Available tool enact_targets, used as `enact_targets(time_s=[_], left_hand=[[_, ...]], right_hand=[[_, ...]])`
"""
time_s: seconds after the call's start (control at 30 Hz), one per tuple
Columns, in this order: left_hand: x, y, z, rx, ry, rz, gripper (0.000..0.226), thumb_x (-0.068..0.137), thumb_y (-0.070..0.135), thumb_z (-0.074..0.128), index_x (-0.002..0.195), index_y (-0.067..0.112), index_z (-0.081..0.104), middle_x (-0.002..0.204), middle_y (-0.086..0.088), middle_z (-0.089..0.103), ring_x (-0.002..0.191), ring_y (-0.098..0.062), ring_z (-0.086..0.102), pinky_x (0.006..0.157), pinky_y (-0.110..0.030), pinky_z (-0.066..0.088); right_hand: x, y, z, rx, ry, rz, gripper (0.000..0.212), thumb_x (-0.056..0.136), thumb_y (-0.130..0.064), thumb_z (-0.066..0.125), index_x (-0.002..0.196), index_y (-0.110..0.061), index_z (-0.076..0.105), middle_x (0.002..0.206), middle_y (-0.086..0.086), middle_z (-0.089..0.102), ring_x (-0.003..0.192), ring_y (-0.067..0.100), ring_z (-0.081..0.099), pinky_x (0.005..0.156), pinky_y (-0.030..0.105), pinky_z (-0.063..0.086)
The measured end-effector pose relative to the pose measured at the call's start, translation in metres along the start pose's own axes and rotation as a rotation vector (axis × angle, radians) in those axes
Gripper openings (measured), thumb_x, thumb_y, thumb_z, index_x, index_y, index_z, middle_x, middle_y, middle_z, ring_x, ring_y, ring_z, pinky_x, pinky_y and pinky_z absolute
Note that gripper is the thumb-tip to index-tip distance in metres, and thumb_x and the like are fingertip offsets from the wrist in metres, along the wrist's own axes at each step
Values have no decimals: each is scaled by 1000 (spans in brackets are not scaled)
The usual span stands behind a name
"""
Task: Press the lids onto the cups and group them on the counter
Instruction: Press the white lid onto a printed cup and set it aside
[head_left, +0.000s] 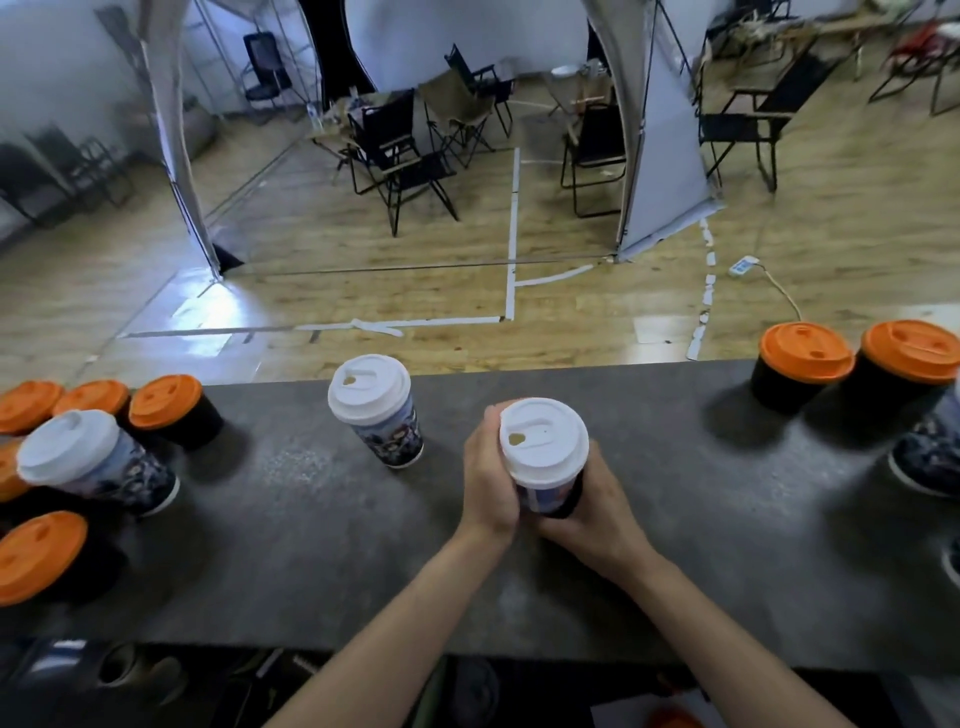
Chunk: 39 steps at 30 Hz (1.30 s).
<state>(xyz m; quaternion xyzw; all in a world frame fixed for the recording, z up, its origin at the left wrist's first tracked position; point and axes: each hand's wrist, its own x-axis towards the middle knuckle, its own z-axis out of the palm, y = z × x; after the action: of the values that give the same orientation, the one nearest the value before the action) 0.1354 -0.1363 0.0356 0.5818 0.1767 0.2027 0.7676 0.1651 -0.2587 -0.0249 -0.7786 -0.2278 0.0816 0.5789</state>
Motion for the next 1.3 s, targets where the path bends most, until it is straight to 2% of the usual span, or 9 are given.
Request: enact_targets(time_s=[0.23,0.37,0.5,0.6,0.77,0.93,1.03,1.17,1.3], left_hand=[[12,-2,-12,-2,-155,-148,48,83,58,64,87,10,70,89,-13,65,90,-25,59,85,-38,43],[-2,-7,-3,63,-3,65,42,96,36,37,89,16,73,84,7,77,84,-4,69,77,-19,51],[13,8,-2,75,-140,-100,44,92,40,44,85,13,78,88,-5,76,86,-15,70,79,-28,53],[20,17,-2,109,-244,-175,41,101,33,47,80,10,73,76,-2,73,74,-10,68,71,-22,52],[-2,9,-2,85,-33,-18,43,108,15,38,80,14,70,69,13,74,68,6,67,65,-11,50],[13,13,-5,48,-208,-239,49,88,46,63,91,-1,75,92,-15,72,93,-26,65,87,-35,50],[7,12,-2,8,-111,-218,37,98,32,55,72,11,71,69,1,71,76,-14,65,69,-21,51],[-11,8,4,69,5,-30,51,111,17,30,84,14,74,78,4,77,77,-4,71,70,-18,52],[10,13,-6,38,-162,-226,41,98,41,55,78,14,78,86,-10,74,83,-19,69,79,-33,51]], right_hand=[[-1,0,-4,-39,-60,-34,76,64,-25,89,134,-26,58,128,-22,66,121,0,62,100,33,54],[-1,-2,1,1,-9,-13,86,61,-43,88,136,-30,50,133,-23,61,123,-2,59,98,25,52],[-1,1,-3,7,-4,-2,78,63,-37,89,133,-35,55,127,-31,64,120,-8,60,97,19,51],[-1,4,-2,-7,-25,-6,75,67,-40,90,134,-27,59,129,-25,66,122,-4,60,102,27,52],[0,7,2,6,14,12,82,64,-39,94,135,-31,53,130,-23,64,121,0,62,99,33,55],[0,11,-3,-3,-45,11,75,66,-38,93,133,-29,62,127,-22,68,119,0,63,102,38,55],[1,6,-3,1,-49,-21,83,66,-37,95,139,-31,56,134,-19,64,125,2,61,103,35,53],[-1,-1,-2,27,-4,-43,82,65,-37,92,138,-30,55,133,-23,64,126,0,60,101,24,51],[-3,1,-7,6,-32,-33,72,63,-38,89,128,-38,57,127,-29,66,122,-3,61,100,21,51]])
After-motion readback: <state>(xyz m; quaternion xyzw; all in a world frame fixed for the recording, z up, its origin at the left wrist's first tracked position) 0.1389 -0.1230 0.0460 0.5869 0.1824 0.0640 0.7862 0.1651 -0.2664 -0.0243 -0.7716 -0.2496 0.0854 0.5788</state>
